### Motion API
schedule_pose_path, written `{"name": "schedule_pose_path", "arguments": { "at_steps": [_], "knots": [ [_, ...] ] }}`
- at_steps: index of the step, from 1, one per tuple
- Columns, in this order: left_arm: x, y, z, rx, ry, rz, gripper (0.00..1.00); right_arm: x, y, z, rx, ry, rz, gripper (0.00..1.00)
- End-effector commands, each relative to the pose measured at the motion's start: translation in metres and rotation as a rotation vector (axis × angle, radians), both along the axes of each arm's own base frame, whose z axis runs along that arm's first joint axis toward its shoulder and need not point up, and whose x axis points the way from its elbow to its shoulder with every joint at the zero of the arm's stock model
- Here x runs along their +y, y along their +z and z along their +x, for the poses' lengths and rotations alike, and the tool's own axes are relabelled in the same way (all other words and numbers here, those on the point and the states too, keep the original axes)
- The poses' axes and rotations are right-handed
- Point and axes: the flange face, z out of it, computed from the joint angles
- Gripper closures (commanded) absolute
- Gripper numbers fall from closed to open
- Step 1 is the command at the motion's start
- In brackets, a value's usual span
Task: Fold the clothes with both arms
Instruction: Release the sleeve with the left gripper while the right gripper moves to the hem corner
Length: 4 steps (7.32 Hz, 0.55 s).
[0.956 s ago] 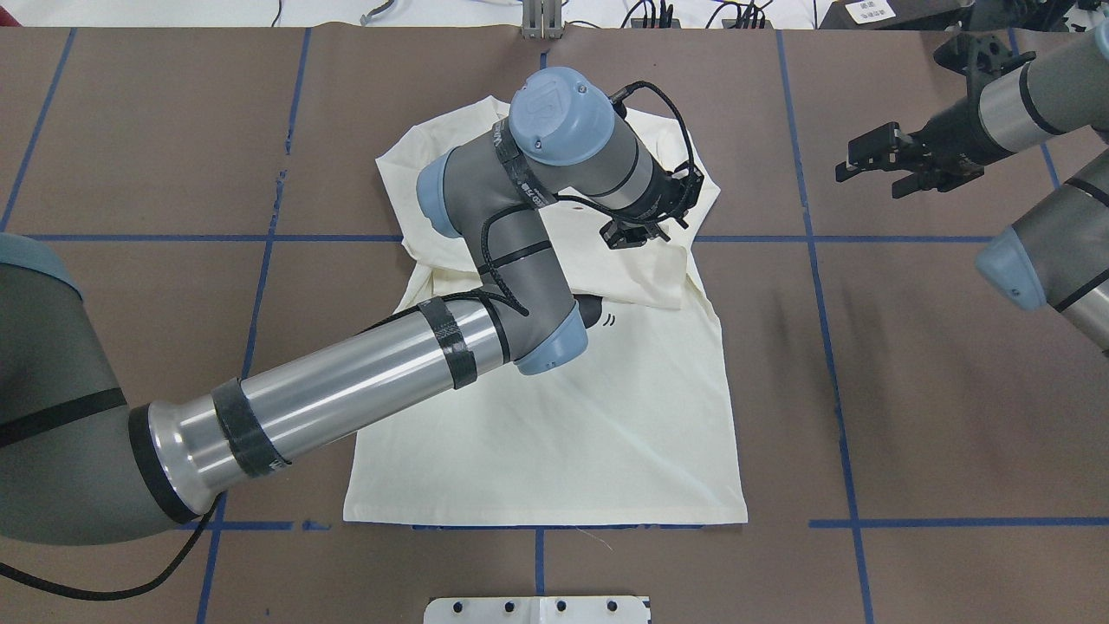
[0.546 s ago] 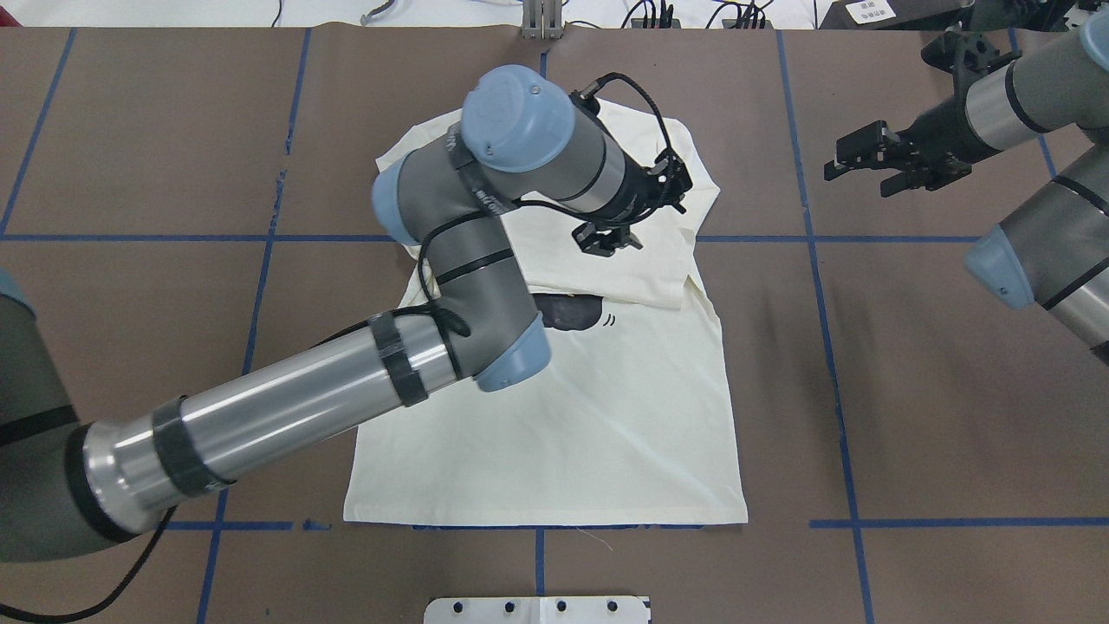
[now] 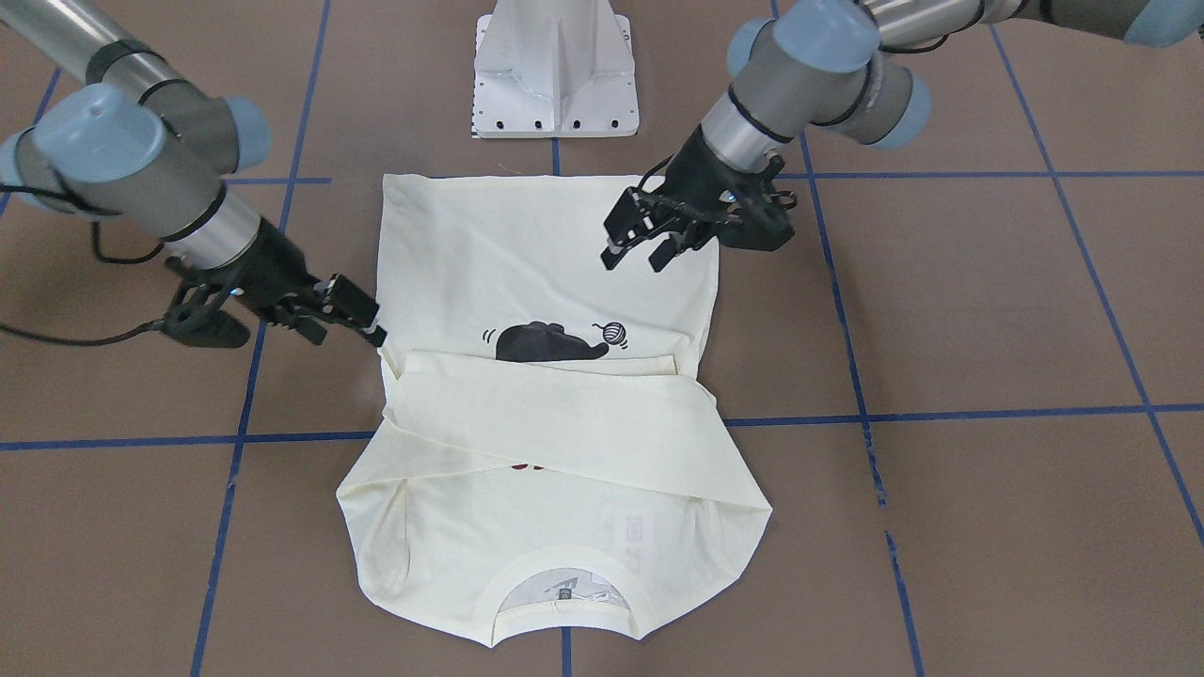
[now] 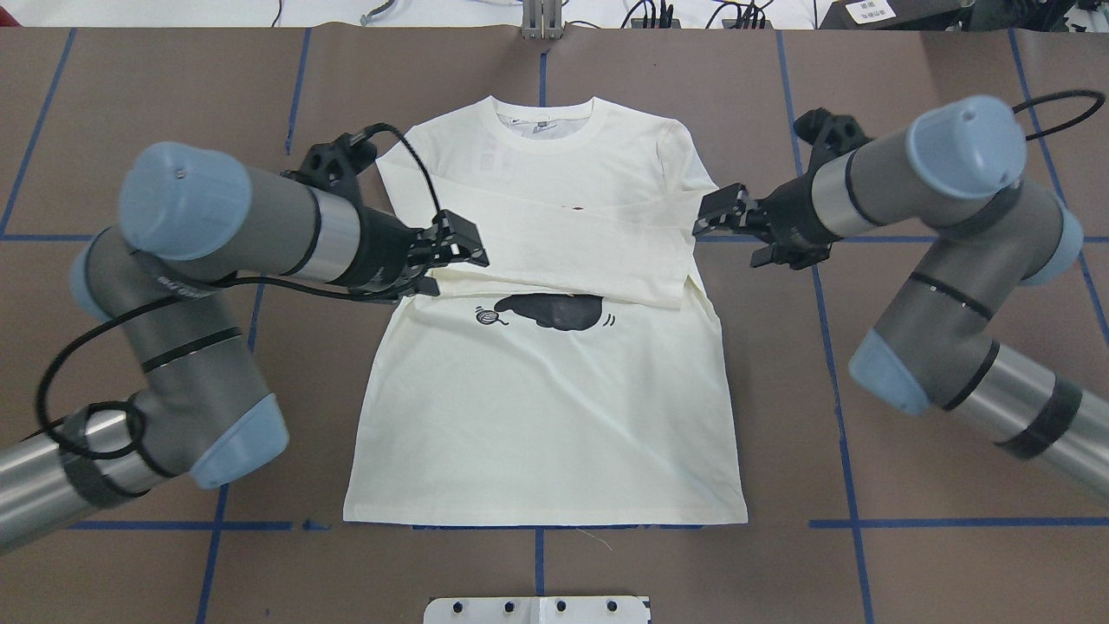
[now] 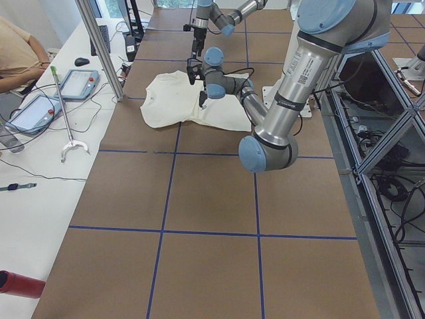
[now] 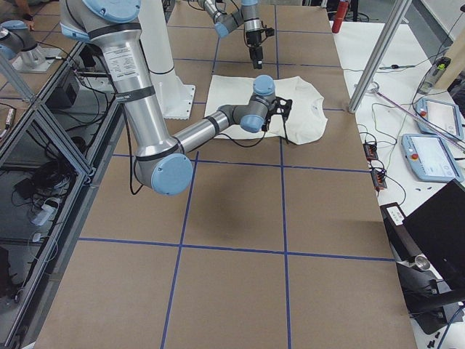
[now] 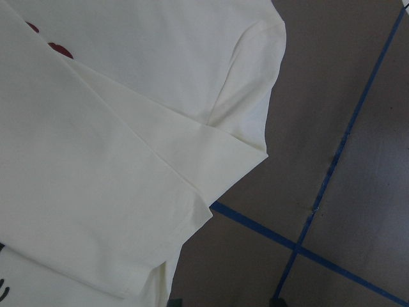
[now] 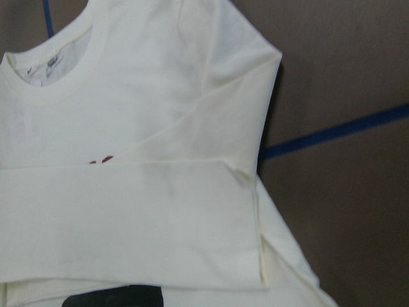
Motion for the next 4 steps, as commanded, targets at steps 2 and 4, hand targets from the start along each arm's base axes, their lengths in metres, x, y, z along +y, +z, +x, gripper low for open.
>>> {"name": "schedule_pose_path", "arguments": {
  "at_steps": [2,4],
  "knots": [
    [0.025,0.042,-0.025,-0.054,0.05,0.029,0.26,0.19,-0.037,-0.084,0.134,0.052,-0.07,0.02],
    [0.023,0.047,-0.019,-0.065,0.05,0.02,0.24,0.267,0.015,-0.099,0.215,0.117,-0.104,0.05]
  ]
}}
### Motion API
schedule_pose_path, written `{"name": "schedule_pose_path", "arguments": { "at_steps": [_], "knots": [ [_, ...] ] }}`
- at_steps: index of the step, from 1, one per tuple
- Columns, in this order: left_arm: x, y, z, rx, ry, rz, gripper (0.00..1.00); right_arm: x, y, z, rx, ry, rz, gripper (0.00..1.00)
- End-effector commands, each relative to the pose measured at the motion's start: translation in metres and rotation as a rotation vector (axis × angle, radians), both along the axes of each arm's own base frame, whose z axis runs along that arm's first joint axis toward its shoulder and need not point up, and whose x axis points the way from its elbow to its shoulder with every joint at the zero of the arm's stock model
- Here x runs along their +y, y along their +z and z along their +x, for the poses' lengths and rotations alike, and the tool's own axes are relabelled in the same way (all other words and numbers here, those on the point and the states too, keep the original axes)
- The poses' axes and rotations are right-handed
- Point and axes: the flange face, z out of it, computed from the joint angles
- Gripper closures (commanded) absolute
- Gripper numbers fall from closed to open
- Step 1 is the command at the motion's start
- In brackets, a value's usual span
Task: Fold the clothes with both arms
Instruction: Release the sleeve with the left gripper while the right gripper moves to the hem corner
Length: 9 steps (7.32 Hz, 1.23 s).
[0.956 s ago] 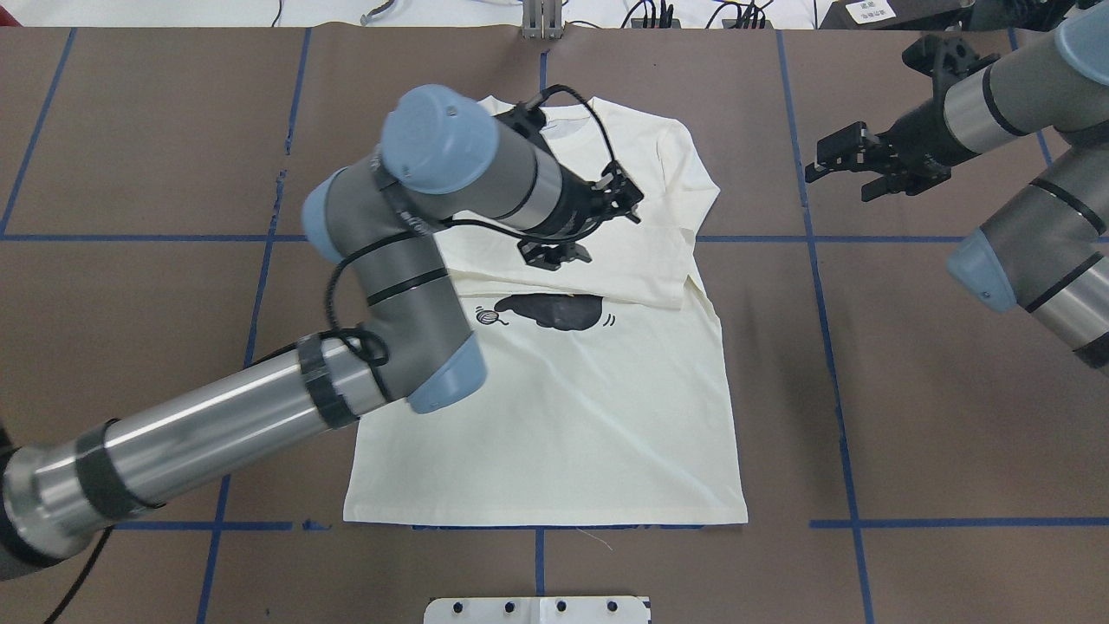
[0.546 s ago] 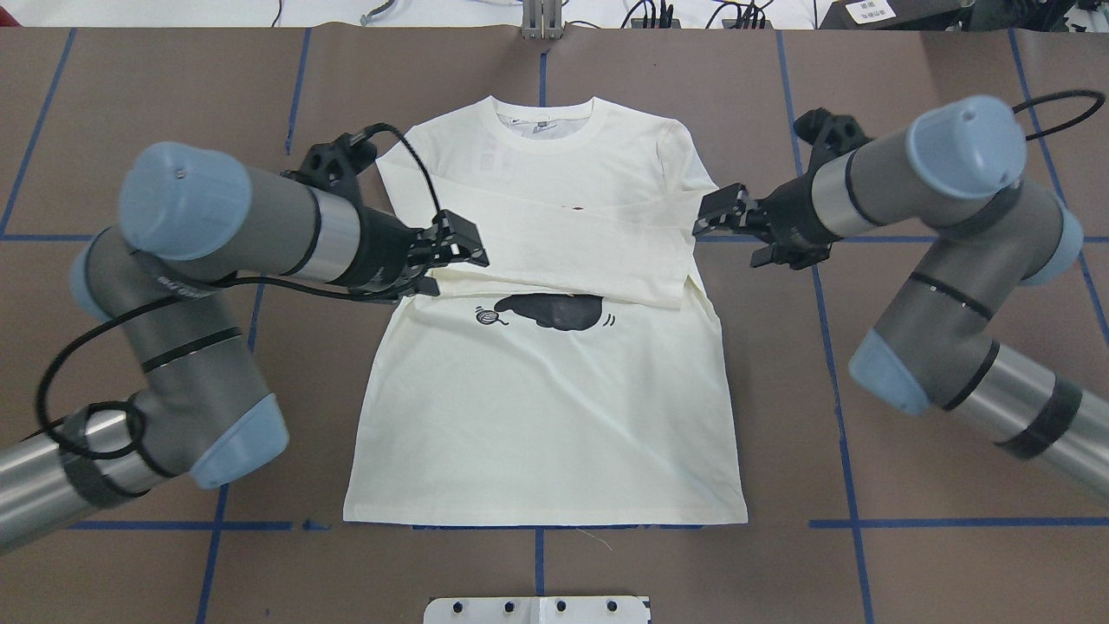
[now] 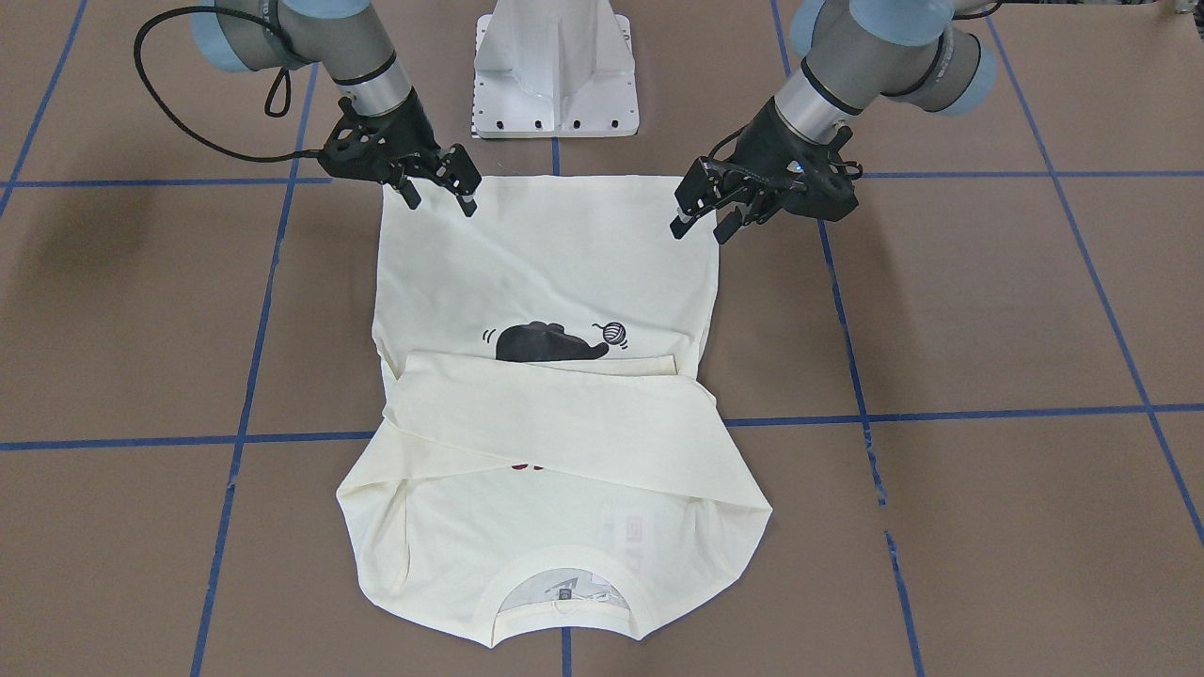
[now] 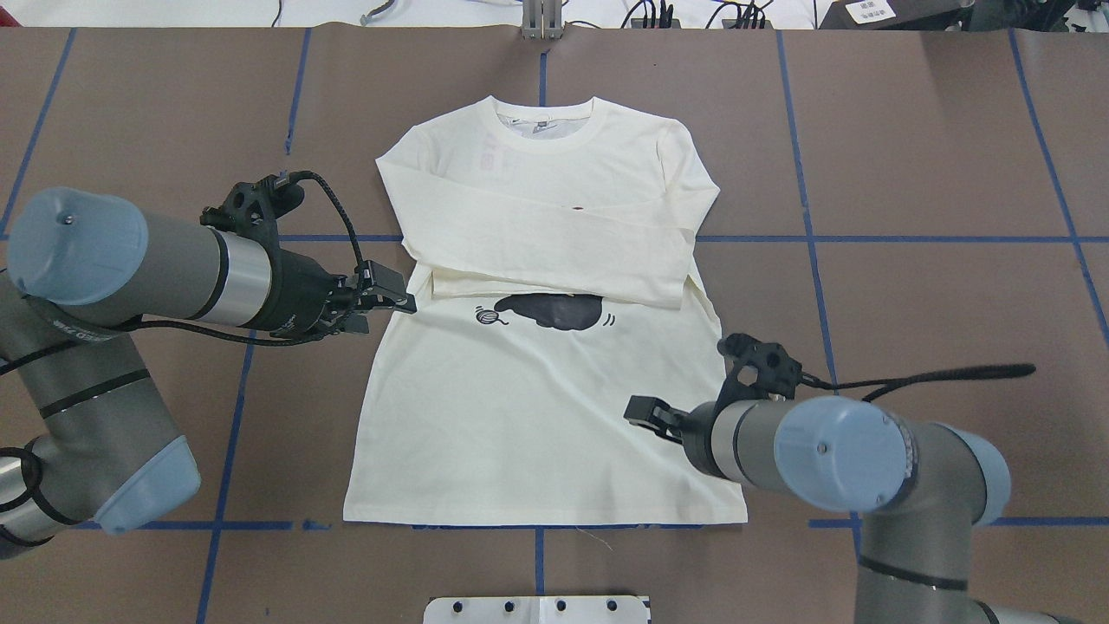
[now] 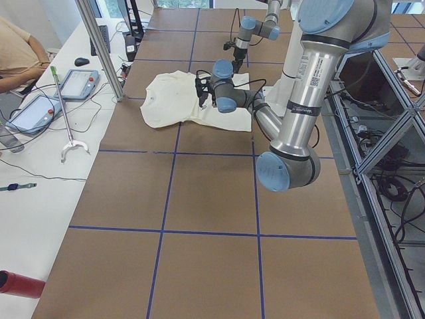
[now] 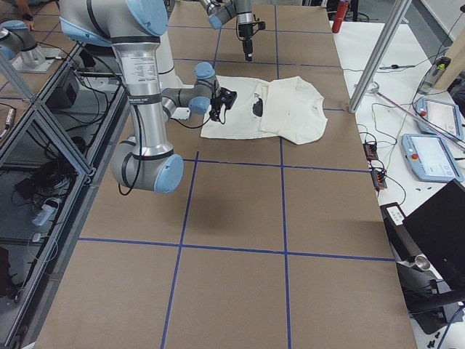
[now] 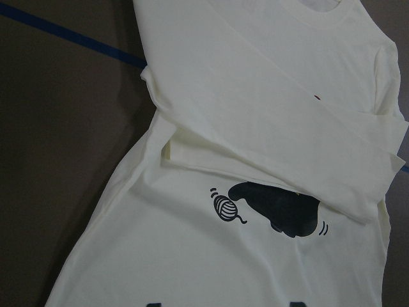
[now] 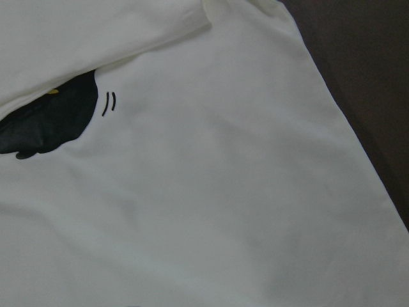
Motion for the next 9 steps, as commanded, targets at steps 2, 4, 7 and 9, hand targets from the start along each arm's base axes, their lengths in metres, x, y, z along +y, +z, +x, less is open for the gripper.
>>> {"name": "schedule_pose_path", "arguments": {
  "at_steps": [2,4,7,9],
  "knots": [
    [-0.004,0.001,0.005,-0.005,-0.008,-0.006,0.23,0.075,0.05,-0.006,0.09,0.064,-0.037,0.06],
    [0.002,-0.003,0.01,0.008,-0.012,-0.039,0.21,0.079,0.057,0.006,0.131,0.065,-0.043,0.08],
    [0.003,-0.004,0.013,0.007,-0.024,-0.031,0.2,0.084,0.056,0.006,0.152,0.079,-0.05,0.26],
    [0.007,-0.001,0.018,0.002,-0.021,-0.032,0.2,0.081,0.056,0.006,0.153,0.102,-0.031,0.49]
  ]
}}
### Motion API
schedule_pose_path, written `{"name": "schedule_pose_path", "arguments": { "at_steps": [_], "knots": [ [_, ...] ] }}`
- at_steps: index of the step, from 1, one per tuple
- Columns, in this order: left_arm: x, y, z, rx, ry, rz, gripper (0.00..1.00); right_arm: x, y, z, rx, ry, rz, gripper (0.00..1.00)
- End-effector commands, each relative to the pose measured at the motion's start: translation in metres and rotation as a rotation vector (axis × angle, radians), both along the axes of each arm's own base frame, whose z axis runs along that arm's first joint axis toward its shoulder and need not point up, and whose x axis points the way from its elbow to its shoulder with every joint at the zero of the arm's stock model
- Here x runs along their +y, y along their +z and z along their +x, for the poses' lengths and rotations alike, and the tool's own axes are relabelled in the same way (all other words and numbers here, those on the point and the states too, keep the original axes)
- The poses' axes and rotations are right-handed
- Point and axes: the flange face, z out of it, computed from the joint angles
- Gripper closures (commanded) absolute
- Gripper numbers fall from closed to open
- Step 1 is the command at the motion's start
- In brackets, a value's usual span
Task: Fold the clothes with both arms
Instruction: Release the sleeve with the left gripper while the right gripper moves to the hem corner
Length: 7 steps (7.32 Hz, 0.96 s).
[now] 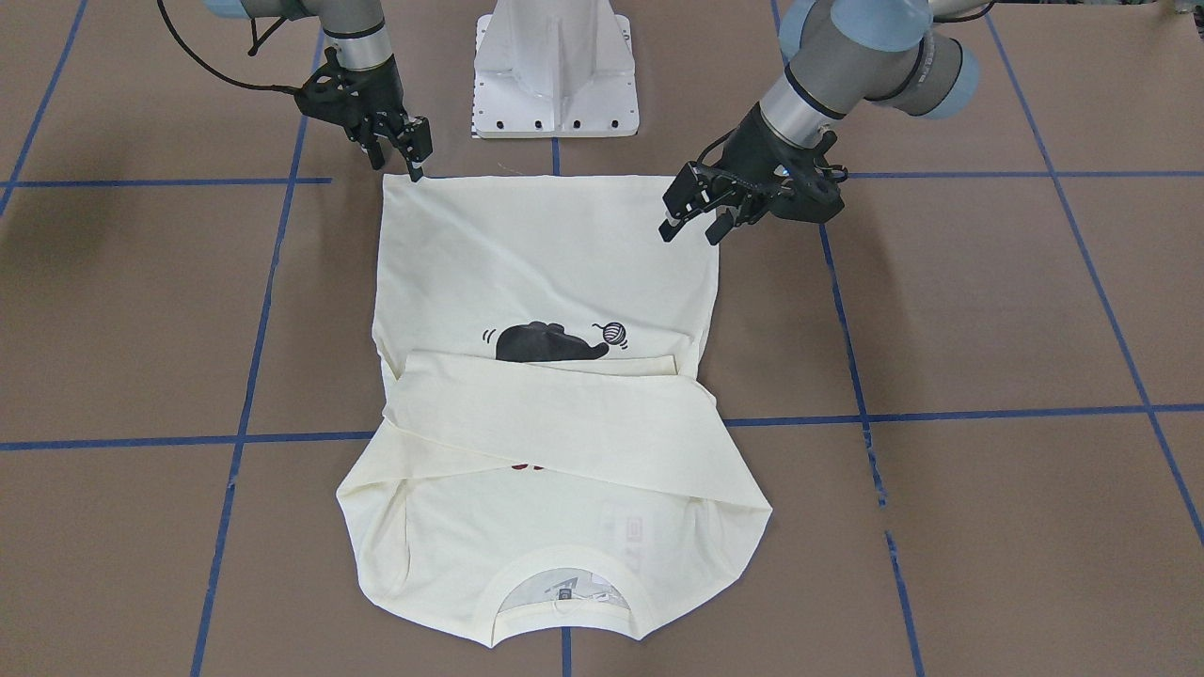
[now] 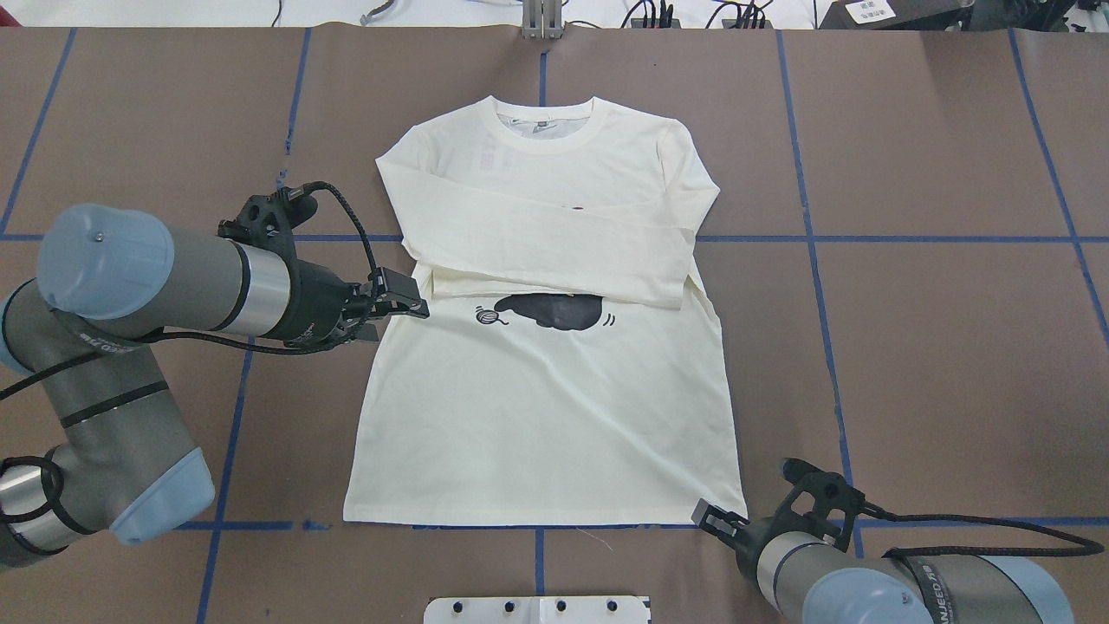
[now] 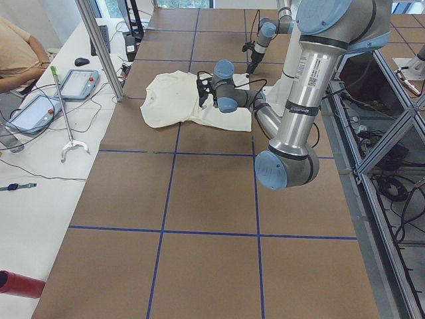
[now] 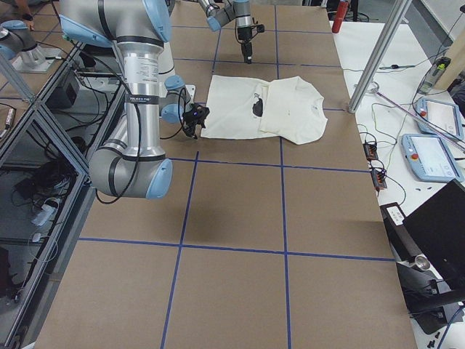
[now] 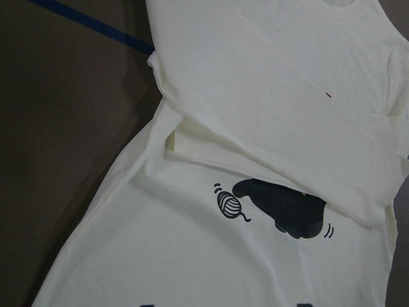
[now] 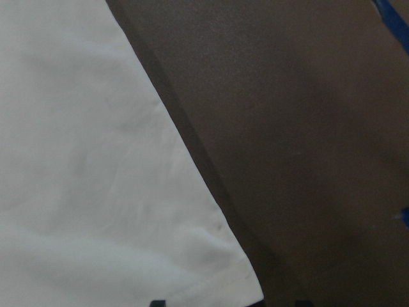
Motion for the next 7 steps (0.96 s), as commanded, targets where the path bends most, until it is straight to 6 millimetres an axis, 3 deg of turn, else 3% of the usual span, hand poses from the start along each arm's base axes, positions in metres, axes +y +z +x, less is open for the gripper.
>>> {"name": "schedule_pose_path", "arguments": {
  "at_steps": [1,3,4,5,7],
  "knots": [
    [0.0013,0.0,0.0021,-0.001,0.001,0.001,0.2,-0.0032,0.0022,0.0012,0.008,0.023,0.021,0.51],
    [0.0016,-0.0011,0.0014,0.0,-0.001,0.002,0.2,-0.0033,0.0057,0.0022,0.014,0.026,0.021,0.52],
    [0.0017,-0.0013,0.0013,0.001,-0.001,0.003,0.2,-0.0033,0.0057,0.0022,0.014,0.026,0.021,0.7],
    [0.0016,-0.0011,0.0013,0.0,-0.001,0.002,0.2,-0.0033,0.005,0.0025,0.012,0.027,0.02,0.98],
    [0.0035,-0.0035,-0.0001,0.01,-0.008,-0.017,0.2,-0.0024,0.0043,0.0026,0.01,0.025,0.018,1.0]
  ]
}}
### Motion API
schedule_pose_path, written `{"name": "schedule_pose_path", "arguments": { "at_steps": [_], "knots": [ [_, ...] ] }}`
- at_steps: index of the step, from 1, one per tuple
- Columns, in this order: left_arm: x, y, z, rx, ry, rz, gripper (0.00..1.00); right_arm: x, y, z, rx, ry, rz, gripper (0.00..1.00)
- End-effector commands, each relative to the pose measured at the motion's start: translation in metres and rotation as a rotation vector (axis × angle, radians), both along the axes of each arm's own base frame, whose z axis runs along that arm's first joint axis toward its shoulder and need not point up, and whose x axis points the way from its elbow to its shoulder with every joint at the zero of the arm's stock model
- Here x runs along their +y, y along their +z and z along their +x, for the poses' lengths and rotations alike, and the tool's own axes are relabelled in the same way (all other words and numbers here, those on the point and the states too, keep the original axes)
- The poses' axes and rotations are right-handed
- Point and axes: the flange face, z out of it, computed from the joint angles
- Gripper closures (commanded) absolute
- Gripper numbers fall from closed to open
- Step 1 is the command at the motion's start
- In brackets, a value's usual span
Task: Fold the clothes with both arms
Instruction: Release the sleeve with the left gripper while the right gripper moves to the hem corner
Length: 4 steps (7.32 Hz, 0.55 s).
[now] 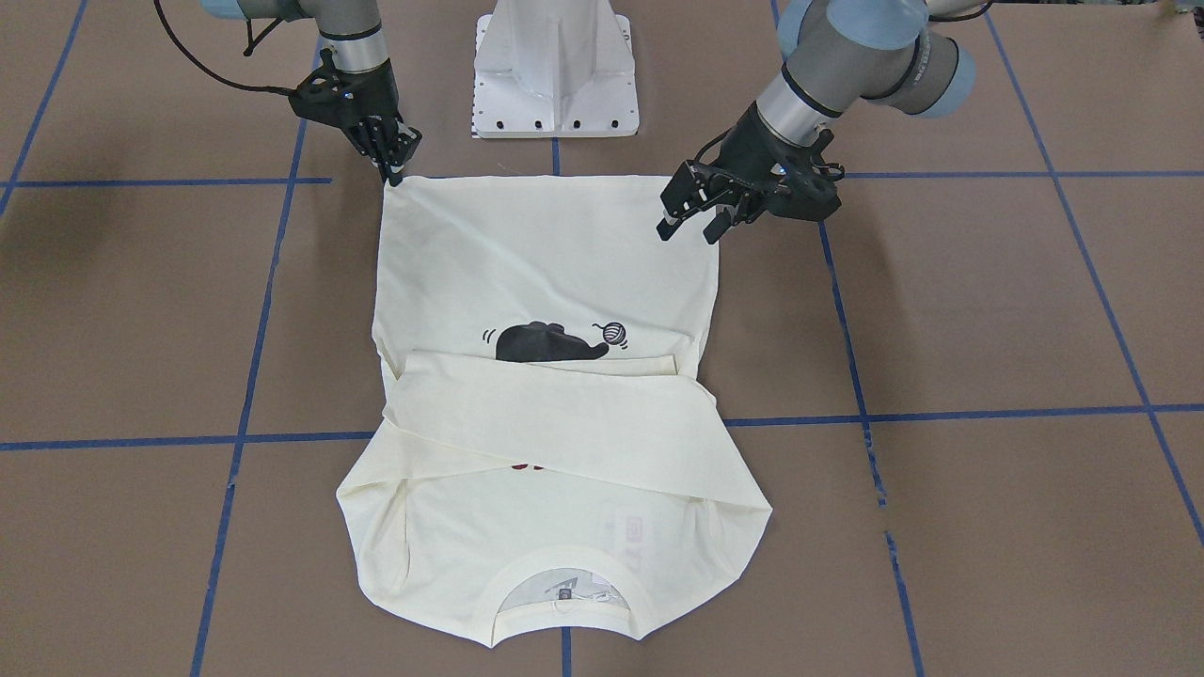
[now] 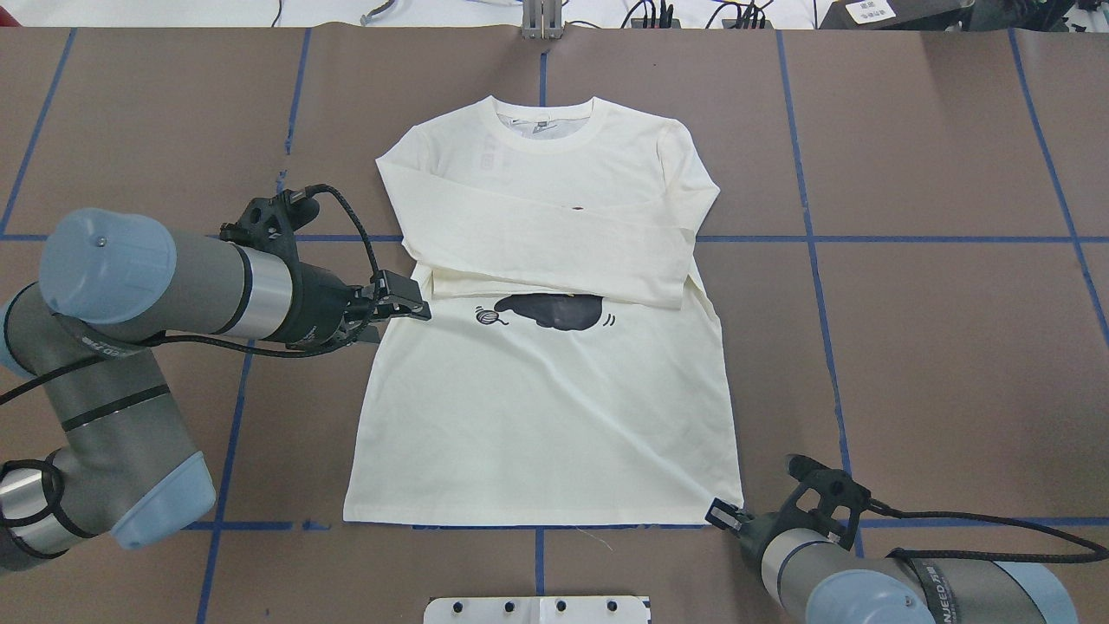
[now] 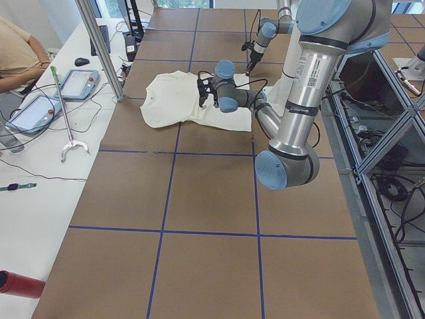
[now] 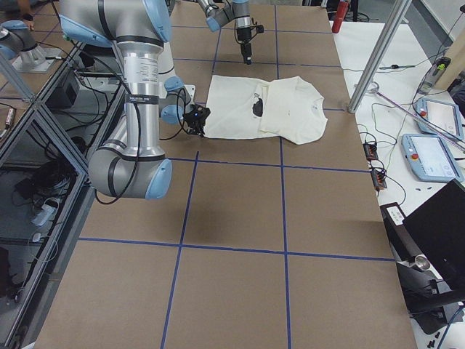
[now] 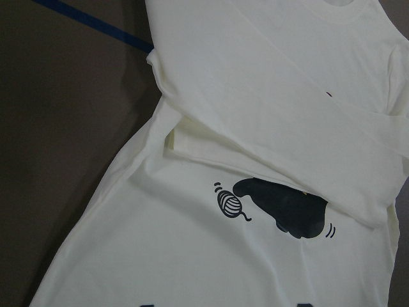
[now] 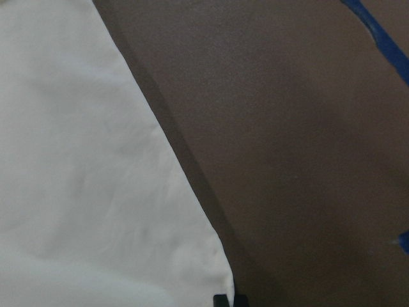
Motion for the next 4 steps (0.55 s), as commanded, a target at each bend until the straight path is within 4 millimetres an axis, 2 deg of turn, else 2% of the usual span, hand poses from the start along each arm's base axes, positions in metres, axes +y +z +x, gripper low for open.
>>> {"name": "schedule_pose_path", "arguments": {
  "at_steps": [1,2,3,4],
  "knots": [
    [0.005,0.001,0.002,0.001,-0.015,-0.027,0.2,-0.001,-0.012,0.006,-0.025,0.0,0.0,1.0],
    [0.031,0.006,0.031,-0.059,-0.045,-0.118,0.2,-0.001,-0.026,0.016,-0.056,-0.001,-0.001,1.0],
    [0.076,0.01,0.062,-0.197,-0.054,-0.142,0.2,-0.001,-0.032,0.019,-0.07,-0.001,-0.001,1.0],
    [0.12,0.015,0.07,-0.246,-0.07,-0.114,0.2,-0.001,-0.047,0.028,-0.101,-0.002,0.0,1.0]
  ]
}}
